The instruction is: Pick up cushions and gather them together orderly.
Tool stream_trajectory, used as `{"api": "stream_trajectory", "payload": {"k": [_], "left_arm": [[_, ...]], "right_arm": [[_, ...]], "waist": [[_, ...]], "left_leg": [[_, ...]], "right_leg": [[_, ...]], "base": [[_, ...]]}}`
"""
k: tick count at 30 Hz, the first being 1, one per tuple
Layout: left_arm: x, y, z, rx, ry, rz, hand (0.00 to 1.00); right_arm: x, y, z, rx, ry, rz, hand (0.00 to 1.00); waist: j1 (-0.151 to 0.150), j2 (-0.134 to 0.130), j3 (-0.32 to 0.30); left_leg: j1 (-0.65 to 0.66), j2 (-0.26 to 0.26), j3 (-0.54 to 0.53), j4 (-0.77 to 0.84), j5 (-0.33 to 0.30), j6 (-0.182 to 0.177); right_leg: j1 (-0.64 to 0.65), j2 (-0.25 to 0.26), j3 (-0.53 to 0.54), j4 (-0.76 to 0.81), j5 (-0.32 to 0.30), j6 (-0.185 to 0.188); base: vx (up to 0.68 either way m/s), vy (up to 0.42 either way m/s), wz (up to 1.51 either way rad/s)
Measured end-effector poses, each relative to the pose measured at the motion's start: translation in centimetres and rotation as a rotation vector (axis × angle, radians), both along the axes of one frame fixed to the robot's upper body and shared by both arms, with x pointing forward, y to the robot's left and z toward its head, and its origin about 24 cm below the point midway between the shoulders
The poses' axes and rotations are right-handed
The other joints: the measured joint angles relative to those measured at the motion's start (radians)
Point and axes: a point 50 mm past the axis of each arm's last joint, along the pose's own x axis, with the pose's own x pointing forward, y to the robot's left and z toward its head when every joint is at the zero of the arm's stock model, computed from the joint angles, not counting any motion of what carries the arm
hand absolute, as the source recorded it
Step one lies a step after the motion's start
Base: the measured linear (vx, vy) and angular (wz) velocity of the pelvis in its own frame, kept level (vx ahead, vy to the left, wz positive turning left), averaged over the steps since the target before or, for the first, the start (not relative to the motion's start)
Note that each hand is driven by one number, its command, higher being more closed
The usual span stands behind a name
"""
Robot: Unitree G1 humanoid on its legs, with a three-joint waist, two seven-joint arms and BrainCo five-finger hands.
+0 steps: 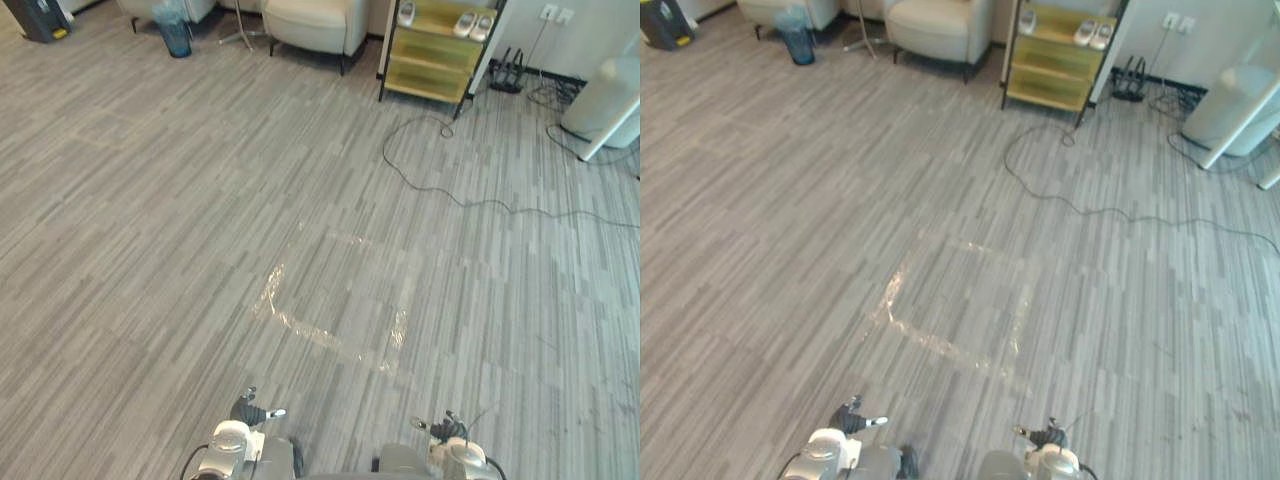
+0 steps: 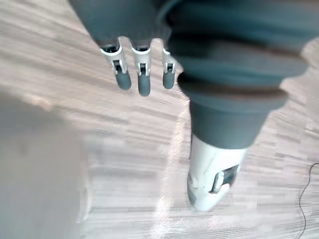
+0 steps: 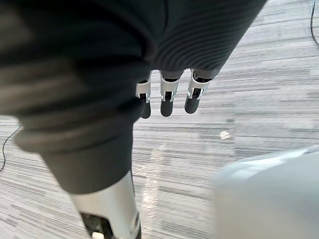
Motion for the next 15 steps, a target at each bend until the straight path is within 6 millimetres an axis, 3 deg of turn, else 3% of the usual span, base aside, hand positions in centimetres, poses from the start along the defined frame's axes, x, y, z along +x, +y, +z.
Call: {"api": "stream_trajectory", "payload": {"k": [1, 2, 3, 4, 5, 6, 7, 8, 9, 10, 11, 12, 14, 15], "left_arm": [[-0.1, 0.3, 0.0, 0.007, 0.002, 0.000, 0.00], [-0.2, 0.3, 0.0, 0.008, 0.004, 0.001, 0.00], [-0.3, 0.5, -0.1, 0.011, 0.008, 0.001, 0.00], [-0.7, -0.2, -0.4, -0.006, 0.027, 0.005, 0.00], [-1.2, -0.7, -0.6, -0.023, 0.044, 0.001, 0.00], [-1.2, -0.8, -0.7, -0.027, 0.050, -0.001, 0.00], [-1.1, -1.2, -0.7, -0.033, 0.051, -0.005, 0.00], [-0.7, -1.5, -0.6, -0.037, 0.045, -0.011, 0.00], [-0.7, -1.5, -0.6, -0.039, 0.042, -0.010, 0.00], [-0.7, -1.5, -0.6, -0.045, 0.040, 0.008, 0.00], [-0.8, -1.5, -0.7, -0.050, 0.042, 0.015, 0.00], [-0.8, -1.5, -0.6, -0.053, 0.036, 0.016, 0.00], [-0.6, -1.6, -0.4, -0.054, 0.017, 0.015, 0.00], [-0.5, -1.6, -0.4, -0.055, 0.010, 0.015, 0.00]], "right_arm": [[0.7, -0.2, 0.3, -0.007, -0.016, 0.005, 0.00], [0.5, -0.2, 0.2, -0.007, -0.013, 0.004, 0.00], [-0.2, -0.1, 0.0, -0.004, 0.005, 0.001, 0.00], [-1.0, -0.8, -0.2, -0.013, 0.026, -0.011, 0.00], [-0.6, -1.4, 0.1, -0.031, 0.014, -0.014, 0.00], [-0.4, -1.7, 0.3, -0.037, 0.010, -0.021, 0.00], [-0.4, -2.0, 0.3, -0.039, 0.003, -0.038, 0.00], [-0.7, -2.2, 0.3, -0.040, 0.008, -0.052, 0.00], [-0.8, -2.1, 0.2, -0.036, 0.011, -0.052, 0.00], [-1.0, -1.5, 0.0, -0.024, 0.018, -0.044, 0.00], [-1.3, -1.1, -0.2, -0.011, 0.025, -0.048, 0.00], [-1.5, -0.8, -0.3, -0.002, 0.029, -0.055, 0.00], [-1.3, -0.7, -0.3, 0.005, 0.024, -0.061, 0.00], [-1.1, -0.6, -0.2, 0.008, 0.016, -0.062, 0.00]], "waist": [[-0.014, -0.002, 0.000], [-0.017, -0.007, -0.002], [-0.019, -0.025, -0.011], [-0.021, 0.007, -0.008], [-0.017, 0.024, -0.012], [-0.019, 0.025, -0.012], [-0.027, 0.032, -0.015], [-0.028, 0.039, -0.012], [-0.030, 0.041, -0.010], [-0.026, 0.042, -0.006], [-0.019, 0.043, -0.004], [-0.017, 0.040, -0.004], [-0.014, 0.033, -0.002], [-0.008, 0.036, -0.003]], "left_leg": [[0.041, 0.014, -0.006, -0.018, -0.001, -0.003], [0.053, 0.013, -0.006, -0.026, -0.003, -0.006], [0.076, 0.002, -0.011, -0.036, -0.007, -0.023], [0.120, 0.037, -0.043, -0.040, -0.026, -0.061], [0.111, 0.052, -0.068, -0.024, 0.000, -0.071], [0.113, 0.050, -0.083, -0.011, 0.021, -0.077], [0.091, 0.067, -0.097, 0.067, 0.052, -0.114], [0.047, 0.095, -0.107, 0.206, 0.091, -0.155], [0.024, 0.106, -0.112, 0.269, 0.118, -0.155], [-0.062, 0.144, -0.107, 0.478, 0.190, -0.152], [-0.136, 0.172, -0.082, 0.632, 0.112, -0.132], [-0.191, 0.177, -0.053, 0.676, 0.062, -0.116], [-0.265, 0.162, -0.007, 0.628, 0.018, -0.095], [-0.310, 0.133, 0.000, 0.526, -0.002, -0.084]], "right_leg": [[-0.067, 0.021, 0.000, -0.219, 0.063, 0.008], [-0.072, 0.027, 0.004, -0.288, 0.099, 0.009], [-0.072, 0.032, 0.017, -0.429, 0.209, 0.007], [-0.053, 0.062, 0.011, -0.446, 0.348, -0.059], [-0.054, 0.072, 0.019, -0.412, 0.302, -0.064], [-0.061, 0.073, 0.020, -0.383, 0.274, -0.065], [-0.049, 0.072, 0.003, -0.346, 0.224, -0.075], [0.000, 0.085, -0.017, -0.362, 0.196, -0.080], [0.025, 0.094, -0.021, -0.379, 0.188, -0.077], [0.105, 0.115, -0.024, -0.449, 0.178, -0.082], [0.184, 0.131, -0.022, -0.507, 0.172, -0.092], [0.235, 0.134, -0.019, -0.550, 0.175, -0.087], [0.291, 0.131, -0.010, -0.598, 0.178, -0.082], [0.315, 0.121, 0.008, -0.621, 0.177, -0.067]], "base": [[0.63, -0.161, 0.40], [0.55, -0.180, 0.46], [0.61, -0.194, 0.28], [0.72, -0.210, 0.15], [0.70, -0.205, 0.02], [0.51, -0.170, 0.01], [0.48, -0.187, 0.16], [0.47, -0.184, 0.20], [0.36, -0.137, 0.19], [0.39, -0.076, 0.08], [0.44, -0.046, 0.00], [0.43, -0.022, -0.07], [0.28, 0.022, -0.14], [0.34, 0.107, -0.36]]}}
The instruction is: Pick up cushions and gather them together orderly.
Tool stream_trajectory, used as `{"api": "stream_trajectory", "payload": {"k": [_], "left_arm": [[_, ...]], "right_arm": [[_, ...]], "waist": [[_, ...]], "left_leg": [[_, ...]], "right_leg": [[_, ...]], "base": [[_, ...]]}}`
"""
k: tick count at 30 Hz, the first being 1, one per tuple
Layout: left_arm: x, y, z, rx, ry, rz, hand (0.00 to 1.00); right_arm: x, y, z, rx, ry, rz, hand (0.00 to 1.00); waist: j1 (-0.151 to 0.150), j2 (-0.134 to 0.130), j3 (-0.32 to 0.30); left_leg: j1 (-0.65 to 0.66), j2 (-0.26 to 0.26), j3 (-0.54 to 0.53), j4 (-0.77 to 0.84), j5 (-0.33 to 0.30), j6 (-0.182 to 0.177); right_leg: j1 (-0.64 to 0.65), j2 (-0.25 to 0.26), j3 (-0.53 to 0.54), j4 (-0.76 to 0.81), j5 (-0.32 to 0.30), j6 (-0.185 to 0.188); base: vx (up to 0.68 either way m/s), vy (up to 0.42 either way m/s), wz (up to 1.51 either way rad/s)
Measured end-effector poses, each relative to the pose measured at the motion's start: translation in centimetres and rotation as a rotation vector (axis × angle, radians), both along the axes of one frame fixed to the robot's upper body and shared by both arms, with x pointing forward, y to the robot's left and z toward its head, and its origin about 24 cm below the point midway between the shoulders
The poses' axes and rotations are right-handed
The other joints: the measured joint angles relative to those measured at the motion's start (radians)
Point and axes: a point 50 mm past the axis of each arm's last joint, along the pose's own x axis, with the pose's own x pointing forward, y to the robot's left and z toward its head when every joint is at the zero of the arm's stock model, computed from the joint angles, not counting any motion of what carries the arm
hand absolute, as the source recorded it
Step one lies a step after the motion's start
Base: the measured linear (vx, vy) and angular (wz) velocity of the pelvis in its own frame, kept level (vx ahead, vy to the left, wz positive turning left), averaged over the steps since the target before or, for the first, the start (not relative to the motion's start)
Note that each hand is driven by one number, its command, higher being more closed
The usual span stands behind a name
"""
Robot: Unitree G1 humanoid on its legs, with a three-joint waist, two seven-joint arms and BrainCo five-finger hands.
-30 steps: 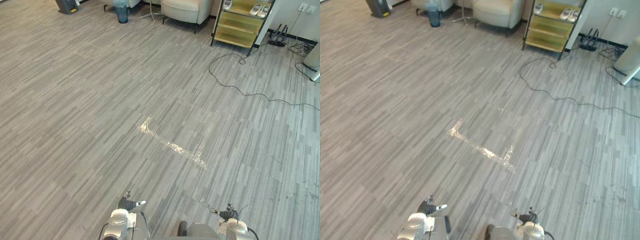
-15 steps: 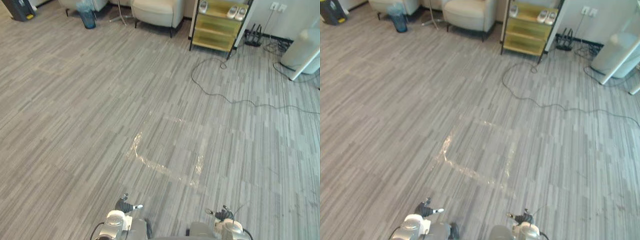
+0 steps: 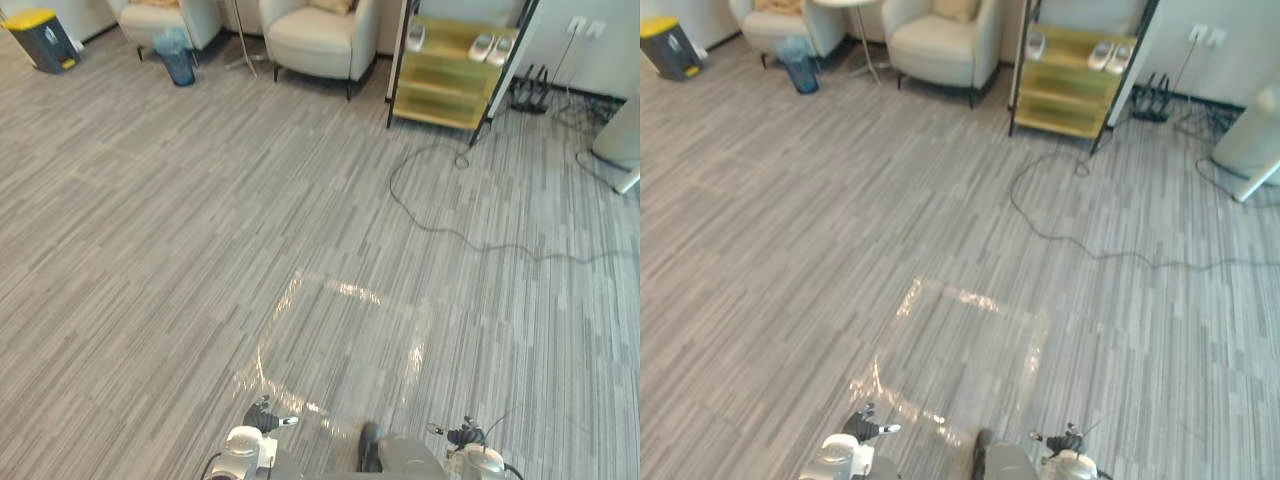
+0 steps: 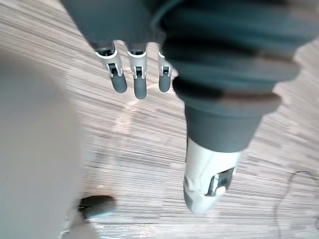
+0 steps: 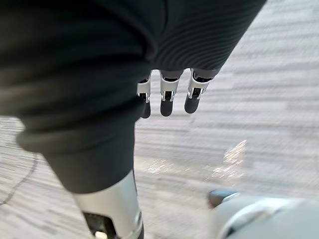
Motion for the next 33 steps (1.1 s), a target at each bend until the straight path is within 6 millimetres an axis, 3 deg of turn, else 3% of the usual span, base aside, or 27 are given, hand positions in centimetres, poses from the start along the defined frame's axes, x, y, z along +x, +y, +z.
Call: {"api": "stream_trajectory", "payload": {"k": [2, 3, 4, 5, 7, 9, 12, 13, 16, 19, 20, 21, 22, 26, 28, 29, 31, 33], "left_arm": [[0.2, 0.0, 0.1, 0.002, -0.006, 0.001, 0.00], [0.2, 0.0, 0.1, 0.003, -0.006, 0.000, 0.00], [-0.2, 0.2, -0.1, 0.005, 0.003, 0.006, 0.00], [-0.2, 0.3, 0.0, 0.006, 0.004, 0.012, 0.00], [0.3, 0.9, 0.2, 0.023, -0.009, 0.007, 0.00], [0.1, 1.3, 0.1, 0.030, -0.001, 0.009, 0.00], [-0.3, 1.5, -0.1, 0.037, 0.019, -0.001, 0.00], [-0.5, 1.8, -0.1, 0.055, 0.029, -0.023, 0.00], [-0.7, 2.1, -0.2, 0.064, 0.033, -0.026, 0.00], [-0.8, 2.3, -0.2, 0.059, 0.036, -0.005, 0.00], [-0.9, 2.4, -0.2, 0.059, 0.037, -0.001, 0.00], [-1.1, 2.5, -0.3, 0.061, 0.044, 0.003, 0.00], [-1.4, 1.6, -0.5, 0.033, 0.056, 0.006, 0.00], [-1.3, 0.4, -0.6, 0.004, 0.059, 0.003, 0.00], [-0.7, 0.1, -0.5, -0.004, 0.043, 0.000, 0.00], [-0.7, 0.0, -0.4, -0.016, 0.042, 0.011, 0.00], [-0.5, 0.2, -0.3, -0.021, 0.027, 0.029, 0.00], [-0.3, 0.2, -0.2, -0.022, 0.019, 0.028, 0.00]], "right_arm": [[0.3, -0.2, 0.1, 0.000, -0.014, -0.019, 0.00], [0.3, -0.2, 0.1, -0.002, -0.013, -0.024, 0.00], [0.2, 0.0, 0.1, 0.002, -0.010, -0.023, 0.00], [0.1, 0.4, -0.1, 0.011, -0.003, -0.018, 0.00], [-0.5, 0.8, -0.4, 0.023, 0.016, -0.010, 0.00], [-0.6, 0.7, -0.4, 0.020, 0.019, -0.010, 0.00], [0.1, 1.1, -0.2, 0.022, 0.006, 0.014, 0.00], [0.3, 1.6, -0.3, 0.037, 0.002, 0.024, 0.00], [0.4, 1.9, -0.3, 0.041, 0.005, 0.049, 0.00], [0.6, 1.9, -0.2, 0.037, -0.001, 0.057, 0.00], [0.5, 2.0, -0.3, 0.037, 0.005, 0.063, 0.00], [0.3, 1.8, -0.3, 0.034, 0.012, 0.061, 0.00], [0.0, 0.7, -0.3, 0.008, 0.024, 0.058, 0.00], [-0.6, -0.2, -0.3, -0.005, 0.043, 0.035, 0.00], [-1.1, -0.2, -0.4, -0.004, 0.052, 0.027, 0.00], [-1.1, -0.2, -0.4, -0.004, 0.052, 0.027, 0.00], [-1.7, 0.0, -0.6, 0.001, 0.064, 0.022, 0.00], [-1.5, 0.1, -0.6, 0.003, 0.056, 0.012, 0.00]], "waist": [[0.004, 0.001, 0.000], [0.006, 0.005, 0.000], [0.028, 0.000, -0.001], [0.031, -0.009, -0.011], [0.027, -0.047, -0.018], [0.030, -0.053, -0.018], [0.041, -0.056, -0.018], [0.038, -0.061, -0.017], [0.030, -0.058, -0.017], [0.024, -0.057, -0.018], [0.022, -0.077, -0.026], [0.020, -0.077, -0.026], [0.018, -0.034, -0.037], [0.012, -0.002, -0.046], [0.006, -0.001, -0.042], [0.008, -0.004, -0.036], [0.029, -0.005, -0.033], [0.033, 0.001, -0.030]], "left_leg": [[-0.049, -0.071, -0.050, -0.259, 0.024, -0.008], [-0.049, -0.104, -0.109, -0.433, 0.114, -0.024], [-0.006, -0.123, -0.111, -0.490, 0.220, -0.014], [0.008, -0.141, -0.102, -0.505, 0.212, -0.014], [-0.012, -0.167, -0.086, -0.443, 0.166, 0.032], [-0.009, -0.172, -0.079, -0.370, 0.100, 0.060], [0.098, -0.178, -0.013, -0.427, 0.062, 0.081], [0.169, -0.190, 0.000, -0.465, 0.056, 0.092], [0.246, -0.186, 0.002, -0.532, 0.056, 0.092], [0.271, -0.170, -0.003, -0.550, 0.056, 0.091], [0.273, -0.176, -0.007, -0.549, 0.054, 0.079], [0.278, -0.185, -0.021, -0.549, 0.042, 0.058], [0.285, -0.150, -0.042, -0.548, 0.037, 0.047], [0.287, -0.113, -0.070, -0.495, 0.038, 0.031], [0.183, -0.075, -0.087, -0.242, 0.036, -0.009], [0.116, -0.052, -0.086, -0.083, 0.061, -0.059], [0.064, -0.034, -0.087, -0.016, -0.001, -0.036], [0.005, -0.062, -0.123, -0.123, -0.035, -0.013]], "right_leg": [[0.031, -0.026, 0.027, -0.019, -0.014, 0.035], [0.047, -0.036, 0.050, -0.020, -0.032, 0.060], [0.066, -0.041, 0.091, -0.026, -0.043, 0.086], [0.079, -0.056, 0.112, -0.041, -0.044, 0.092], [0.089, -0.086, 0.123, -0.051, -0.049, 0.114], [0.096, -0.101, 0.139, 0.002, -0.062, 0.134], [-0.056, -0.144, 0.182, 0.375, -0.074, 0.179], [-0.129, -0.186, 0.133, 0.570, -0.094, 0.190], [-0.195, -0.208, -0.006, 0.618, -0.131, 0.134], [-0.244, -0.174, -0.061, 0.427, -0.122, 0.119], [-0.254, -0.145, -0.051, 0.247, -0.027, 0.096], [-0.251, -0.132, -0.038, 0.200, 0.034, 0.057], [-0.219, -0.094, -0.034, 0.170, 0.050, 0.040], [-0.158, -0.048, -0.041, 0.095, 0.040, 0.038], [-0.104, -0.029, -0.049, 0.045, 0.033, 0.039], [-0.067, -0.021, -0.047, 0.023, 0.031, 0.033], [-0.024, -0.018, -0.035, 0.013, 0.015, 0.025], [-0.008, -0.026, -0.001, 0.012, 0.000, 0.041]], "base": [[0.36, 0.191, -0.41], [0.40, 0.282, -0.61], [0.42, 0.278, -0.62], [0.31, 0.162, -0.38], [0.37, 0.153, -0.07], [0.43, 0.203, -0.23], [0.30, 0.155, -0.44], [0.28, 0.101, -0.28], [0.24, 0.017, -0.01], [0.26, -0.086, 0.06], [0.31, -0.178, 0.14], [0.33, -0.149, -0.02], [0.27, -0.103, -0.11], [0.20, -0.102, -0.12], [0.13, -0.057, 0.19], [0.17, -0.003, -0.07], [0.15, 0.050, -0.28], [0.15, 0.139, -0.40]]}}
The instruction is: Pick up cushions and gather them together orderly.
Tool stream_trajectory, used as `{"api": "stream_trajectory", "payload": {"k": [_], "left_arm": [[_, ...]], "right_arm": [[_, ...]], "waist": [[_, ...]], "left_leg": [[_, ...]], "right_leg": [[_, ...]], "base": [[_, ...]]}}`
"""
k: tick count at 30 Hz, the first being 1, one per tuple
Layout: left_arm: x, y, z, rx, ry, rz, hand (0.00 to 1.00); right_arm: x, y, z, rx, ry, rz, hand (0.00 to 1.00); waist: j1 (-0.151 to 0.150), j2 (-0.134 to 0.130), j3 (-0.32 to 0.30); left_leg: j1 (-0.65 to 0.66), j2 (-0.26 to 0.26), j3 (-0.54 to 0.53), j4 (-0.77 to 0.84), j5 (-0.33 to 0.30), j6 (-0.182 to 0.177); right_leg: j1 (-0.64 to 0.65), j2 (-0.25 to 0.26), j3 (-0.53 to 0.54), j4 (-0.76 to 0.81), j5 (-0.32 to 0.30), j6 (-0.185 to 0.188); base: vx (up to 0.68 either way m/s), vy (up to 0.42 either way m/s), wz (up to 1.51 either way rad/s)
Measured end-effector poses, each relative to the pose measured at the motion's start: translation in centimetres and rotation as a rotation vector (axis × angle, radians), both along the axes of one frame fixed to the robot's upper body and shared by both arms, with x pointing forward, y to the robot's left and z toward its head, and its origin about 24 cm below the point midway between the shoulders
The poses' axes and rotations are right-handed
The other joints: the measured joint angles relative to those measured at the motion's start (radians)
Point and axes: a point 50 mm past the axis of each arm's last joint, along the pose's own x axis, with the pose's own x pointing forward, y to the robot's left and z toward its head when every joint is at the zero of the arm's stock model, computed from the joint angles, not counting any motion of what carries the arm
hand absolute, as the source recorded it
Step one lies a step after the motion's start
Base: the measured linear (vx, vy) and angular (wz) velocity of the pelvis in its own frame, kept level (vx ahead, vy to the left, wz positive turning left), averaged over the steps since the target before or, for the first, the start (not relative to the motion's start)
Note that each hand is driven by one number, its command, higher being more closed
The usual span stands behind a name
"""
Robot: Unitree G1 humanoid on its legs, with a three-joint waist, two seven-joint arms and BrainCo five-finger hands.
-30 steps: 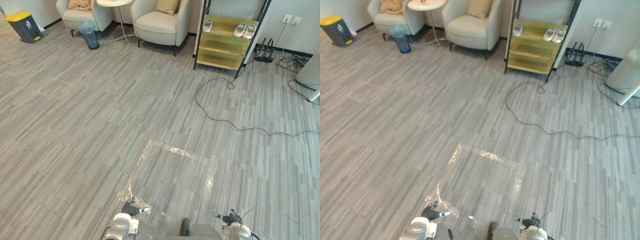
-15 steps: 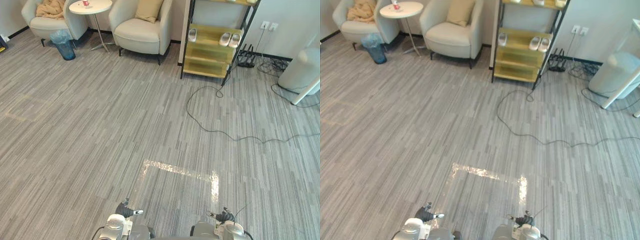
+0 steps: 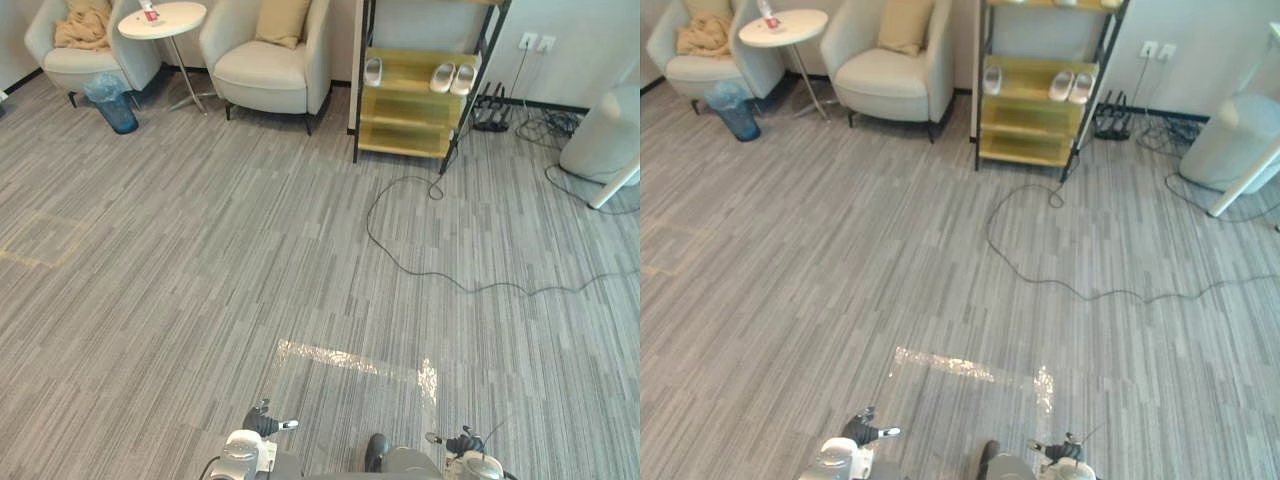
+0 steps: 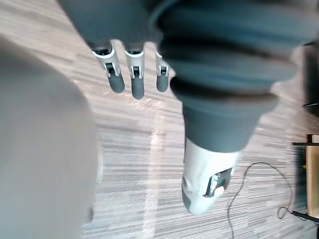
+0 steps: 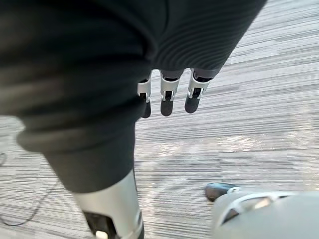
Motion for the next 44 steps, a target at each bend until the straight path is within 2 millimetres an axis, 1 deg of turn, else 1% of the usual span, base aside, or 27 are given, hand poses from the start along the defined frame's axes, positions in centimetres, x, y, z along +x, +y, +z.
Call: {"api": "stream_trajectory", "payload": {"k": [1, 2, 3, 4, 5, 6, 8, 11, 16, 18, 19, 22, 23, 24, 25, 26, 27, 28, 29, 30, 31, 33, 36, 38, 40, 42, 44], "left_arm": [[0.0, 0.0, 0.0, 0.001, -0.002, 0.001, 0.00], [-0.2, 0.0, -0.1, 0.001, 0.003, 0.001, 0.00], [-0.3, 0.3, -0.1, 0.005, 0.003, 0.011, 0.00], [-0.6, 0.6, -0.2, 0.013, 0.013, 0.011, 0.00], [-0.3, 0.6, -0.1, 0.014, 0.010, 0.009, 0.00], [-0.4, 0.6, -0.1, 0.013, 0.012, 0.009, 0.00], [-0.5, 0.9, -0.1, 0.020, 0.017, 0.010, 0.00], [-0.5, 1.0, -0.2, 0.028, 0.025, -0.002, 0.00], [-1.0, 1.1, -0.3, 0.039, 0.038, -0.023, 0.00], [-1.2, 1.2, -0.4, 0.038, 0.046, -0.022, 0.00], [-1.6, 1.2, -0.5, 0.038, 0.059, -0.020, 0.00], [-2.0, 1.2, -0.7, 0.039, 0.073, -0.018, 0.00], [-2.2, 1.3, -0.7, 0.039, 0.078, -0.017, 0.00], [-2.3, 1.3, -0.8, 0.039, 0.083, -0.016, 0.00], [-2.4, 1.7, -0.8, 0.047, 0.090, -0.015, 0.00], [-2.2, 2.0, -0.7, 0.053, 0.085, -0.016, 0.00], [-2.1, 1.9, -0.7, 0.056, 0.082, -0.018, 0.00], [-2.0, 0.9, -0.7, 0.034, 0.075, -0.031, 0.00], [-2.3, 1.1, -0.8, 0.038, 0.080, -0.029, 0.00], [-2.4, 1.7, -0.7, 0.045, 0.078, -0.010, 0.00], [-2.2, 1.9, -0.6, 0.053, 0.072, -0.013, 0.00], [-2.0, 1.9, -0.6, 0.052, 0.069, -0.017, 0.00], [-1.9, 1.8, -0.6, 0.051, 0.069, -0.017, 0.00], [-1.9, 1.8, -0.6, 0.051, 0.069, -0.018, 0.00], [-2.0, 1.9, -0.6, 0.054, 0.073, -0.018, 0.00], [-1.9, 1.7, -0.6, 0.047, 0.072, -0.018, 0.00], [-2.0, 1.6, -0.6, 0.044, 0.072, -0.018, 0.00]], "right_arm": [[-0.1, -0.1, 0.0, -0.002, 0.001, -0.002, 0.00], [-0.1, -0.1, 0.0, -0.001, 0.002, -0.005, 0.00], [-0.2, 0.4, -0.2, 0.010, 0.007, -0.004, 0.00], [-0.1, 0.5, -0.1, 0.013, 0.004, 0.001, 0.00], [-0.5, 0.3, -0.2, 0.012, 0.012, -0.014, 0.00], [-0.8, 0.3, -0.3, 0.013, 0.020, -0.025, 0.00], [-1.8, 0.3, -0.5, 0.018, 0.047, -0.038, 0.00], [-2.1, 0.3, -0.6, 0.023, 0.055, -0.040, 0.00], [-2.0, 0.2, -0.6, 0.030, 0.050, -0.061, 0.00], [-2.5, 0.1, -0.7, 0.030, 0.060, -0.076, 0.00], [-3.0, 0.1, -0.8, 0.031, 0.074, -0.082, 0.00], [-3.3, 0.0, -0.8, 0.031, 0.085, -0.086, 0.00], [-3.5, 0.0, -0.9, 0.032, 0.091, -0.087, 0.00], [-3.7, 0.0, -0.9, 0.032, 0.095, -0.088, 0.00], [-3.1, 0.4, -0.9, 0.042, 0.082, -0.088, 0.00], [-3.1, 0.7, -1.0, 0.051, 0.083, -0.093, 0.00], [-3.1, 0.5, -1.0, 0.046, 0.086, -0.098, 0.00], [-3.5, -0.8, -0.8, 0.018, 0.095, -0.105, 0.00], [-3.3, -0.4, -0.8, 0.026, 0.095, -0.097, 0.00], [-2.9, 0.2, -0.9, 0.038, 0.088, -0.079, 0.00], [-2.4, 0.7, -0.9, 0.050, 0.081, -0.072, 0.00], [-2.1, 0.8, -0.9, 0.051, 0.074, -0.070, 0.00], [-2.3, 0.6, -0.9, 0.044, 0.080, -0.069, 0.00], [-2.5, 0.5, -0.9, 0.042, 0.084, -0.069, 0.00], [-2.4, 0.6, -0.9, 0.043, 0.085, -0.066, 0.00], [-3.3, 0.3, -1.0, 0.036, 0.107, -0.068, 0.00], [-3.9, 0.2, -1.1, 0.033, 0.122, -0.072, 0.00]], "waist": [[0.008, 0.003, -0.002], [0.009, 0.009, -0.003], [0.014, -0.002, -0.014], [0.009, -0.018, -0.021], [0.005, -0.035, -0.022], [0.005, -0.043, -0.023], [0.007, -0.063, -0.035], [0.007, -0.061, -0.038], [0.010, -0.057, -0.054], [0.010, -0.058, -0.062], [0.010, -0.061, -0.082], [0.009, -0.065, -0.099], [0.009, -0.071, -0.109], [0.009, -0.067, -0.121], [0.013, -0.091, -0.107], [0.013, -0.103, -0.103], [0.009, -0.104, -0.112], [0.000, -0.057, -0.102], [0.000, -0.056, -0.108], [0.006, -0.070, -0.107], [0.008, -0.086, -0.100], [0.007, -0.093, -0.093], [0.007, -0.088, -0.085], [0.007, -0.090, -0.080], [0.006, -0.094, -0.079], [-0.002, -0.086, -0.074], [-0.003, -0.081, -0.077]], "left_leg": [[-0.006, -0.045, -0.085, -0.172, 0.030, -0.015], [0.003, -0.054, -0.116, -0.221, 0.105, -0.028], [0.026, -0.074, -0.093, -0.246, 0.101, -0.006], [0.034, -0.095, -0.092, -0.263, 0.094, 0.009], [0.050, -0.117, -0.089, -0.274, 0.094, 0.017], [0.058, -0.128, -0.083, -0.279, 0.102, 0.030], [0.088, -0.164, -0.085, -0.305, 0.106, 0.041], [0.120, -0.182, -0.108, -0.331, 0.107, 0.043], [0.143, -0.182, -0.140, -0.343, 0.108, 0.044], [0.168, -0.179, -0.156, -0.354, 0.109, 0.043], [0.177, -0.177, -0.157, -0.363, 0.112, 0.047], [0.193, -0.175, -0.157, -0.357, 0.123, 0.044], [0.195, -0.175, -0.157, -0.354, 0.129, 0.047], [0.189, -0.175, -0.158, -0.337, 0.136, 0.045], [0.119, -0.201, -0.164, -0.219, 0.117, 0.042], [0.112, -0.218, -0.164, -0.243, 0.094, 0.046], [0.144, -0.234, -0.193, -0.491, 0.161, 0.080], [0.146, -0.197, -0.220, -0.555, 0.328, 0.058], [0.146, -0.200, -0.217, -0.552, 0.332, 0.062], [0.146, -0.202, -0.212, -0.549, 0.333, 0.063], [0.144, -0.209, -0.210, -0.551, 0.332, 0.062], [0.141, -0.209, -0.209, -0.551, 0.332, 0.062], [0.142, -0.207, -0.210, -0.561, 0.332, 0.062], [0.155, -0.211, -0.212, -0.602, 0.340, 0.053], [0.162, -0.220, -0.212, -0.652, 0.377, 0.048], [0.188, -0.213, -0.233, -0.718, 0.421, 0.045], [0.202, -0.207, -0.243, -0.751, 0.444, 0.044]], "right_leg": [[-0.006, -0.007, 0.028, 0.016, -0.012, 0.021], [-0.016, -0.002, 0.045, 0.026, -0.019, 0.034], [-0.012, -0.012, 0.086, 0.025, -0.027, 0.053], [-0.009, -0.031, 0.087, 0.023, -0.026, 0.062], [-0.001, -0.055, 0.086, 0.035, -0.037, 0.080], [-0.001, -0.067, 0.086, 0.048, -0.042, 0.087], [0.005, -0.099, 0.088, 0.058, -0.065, 0.102], [0.038, -0.109, 0.085, 0.042, -0.068, 0.101], [0.076, -0.099, 0.072, 0.017, -0.068, 0.100], [0.104, -0.094, 0.067, 0.005, -0.067, 0.100], [0.114, -0.093, 0.060, -0.001, -0.067, 0.100], [0.141, -0.093, 0.059, -0.011, -0.059, 0.090], [0.142, -0.094, 0.059, -0.012, -0.056, 0.086], [0.143, -0.095, 0.060, -0.012, -0.045, 0.083], [0.171, -0.130, 0.054, -0.014, -0.019, 0.077], [0.178, -0.143, 0.060, -0.017, -0.020, 0.077], [0.176, -0.151, 0.058, -0.008, -0.014, 0.082], [0.158, -0.115, 0.056, 0.033, -0.024, 0.101], [0.158, -0.117, 0.064, 0.032, -0.035, 0.106], [0.153, -0.110, 0.069, 0.005, -0.028, 0.092], [0.151, -0.114, 0.060, 0.001, -0.034, 0.092], [0.154, -0.112, 0.062, -0.015, -0.034, 0.092], [0.155, -0.109, 0.061, -0.035, -0.042, 0.092], [0.155, -0.115, 0.061, -0.054, -0.064, 0.104], [0.142, -0.127, 0.058, -0.066, -0.093, 0.115], [0.136, -0.119, 0.048, -0.054, -0.102, 0.103], [0.137, -0.114, 0.039, -0.049, -0.102, 0.102]], "base": [[0.13, 0.194, -0.54], [0.14, 0.210, -0.67], [0.17, 0.184, -0.36], [0.25, 0.193, -0.15], [0.24, 0.147, 0.10], [0.24, 0.129, 0.10], [0.25, 0.098, 0.15], [0.20, 0.024, 0.13], [0.18, -0.047, 0.12], [0.14, -0.072, 0.08], [0.14, -0.077, 0.05], [0.10, -0.050, 0.00], [0.13, -0.060, -0.02], [0.12, -0.009, 0.06], [0.10, 0.041, 0.10], [0.06, 0.056, 0.24], [0.03, 0.066, 0.25], [0.02, 0.068, 0.22], [0.03, 0.081, 0.03], [0.02, 0.040, -0.09], [0.01, 0.007, -0.09], [-0.03, -0.012, -0.05], [-0.10, -0.034, -0.13], [-0.12, -0.045, -0.15], [-0.14, -0.038, -0.05], [-0.15, -0.031, 0.17], [-0.09, -0.025, 0.15]]}}
